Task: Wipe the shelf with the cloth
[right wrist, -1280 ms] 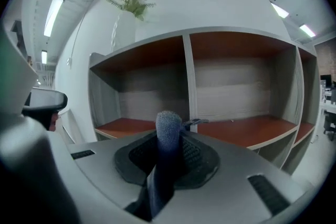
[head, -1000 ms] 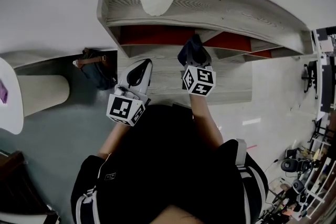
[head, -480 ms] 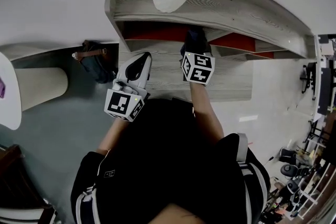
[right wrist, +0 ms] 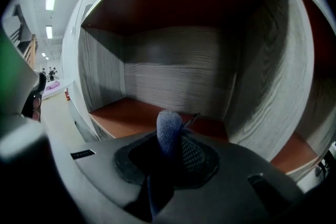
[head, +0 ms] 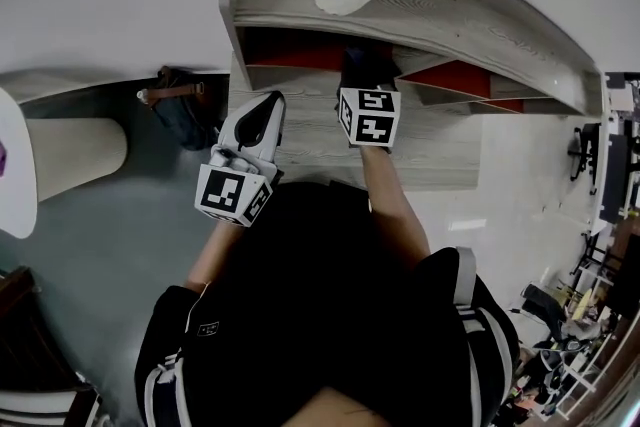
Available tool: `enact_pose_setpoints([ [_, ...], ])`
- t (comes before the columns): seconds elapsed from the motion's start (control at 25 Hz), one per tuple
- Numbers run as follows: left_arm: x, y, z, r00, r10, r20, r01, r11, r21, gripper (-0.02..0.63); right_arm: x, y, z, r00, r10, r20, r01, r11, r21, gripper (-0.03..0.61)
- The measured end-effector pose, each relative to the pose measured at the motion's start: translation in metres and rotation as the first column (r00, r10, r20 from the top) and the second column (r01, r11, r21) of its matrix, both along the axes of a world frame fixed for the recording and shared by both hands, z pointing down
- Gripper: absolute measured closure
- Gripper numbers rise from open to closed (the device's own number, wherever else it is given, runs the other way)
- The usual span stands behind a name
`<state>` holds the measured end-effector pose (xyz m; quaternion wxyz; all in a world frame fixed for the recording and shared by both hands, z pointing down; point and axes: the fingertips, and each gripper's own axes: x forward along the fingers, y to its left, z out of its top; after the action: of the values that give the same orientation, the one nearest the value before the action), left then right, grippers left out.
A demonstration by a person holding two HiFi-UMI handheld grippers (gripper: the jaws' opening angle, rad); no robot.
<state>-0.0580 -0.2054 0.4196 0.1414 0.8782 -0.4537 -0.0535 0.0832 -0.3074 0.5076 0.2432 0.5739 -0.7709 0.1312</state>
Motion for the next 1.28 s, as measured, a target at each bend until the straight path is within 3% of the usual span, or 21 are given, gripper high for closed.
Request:
enact_pose_setpoints([
  [0.44,-0.034,0.016,0.003,0.997,-0.072,-0.012,0.072,0.997,-0.008,0.611,-0.074,0.001,0.002,0.984,-0.175,-0.045,0.174,0.984,-0.027,0.523],
  [0.76,-0.057,0.028,0.001,0.992,-0.122,-0.022,0.122,0.993,0.001,0.611,-0.137,0.005,0.003,0.949,-0.311,-0.057,0.31,0.95,-0.019,0.523],
  [0.88,-0.063,0.031,0.001,0.991,-0.134,-0.024,0.134,0.991,0.003,0.609,-0.157,0.008,0.002,0.925,-0.365,-0.103,0.365,0.931,-0.023,0.523],
  [1.28,-0.063,0.035,-0.001,0.993,-0.113,-0.028,0.114,0.993,0.012,0.611,-0.179,0.017,0.002,0.879,-0.445,-0.173,0.447,0.894,-0.028,0.523],
])
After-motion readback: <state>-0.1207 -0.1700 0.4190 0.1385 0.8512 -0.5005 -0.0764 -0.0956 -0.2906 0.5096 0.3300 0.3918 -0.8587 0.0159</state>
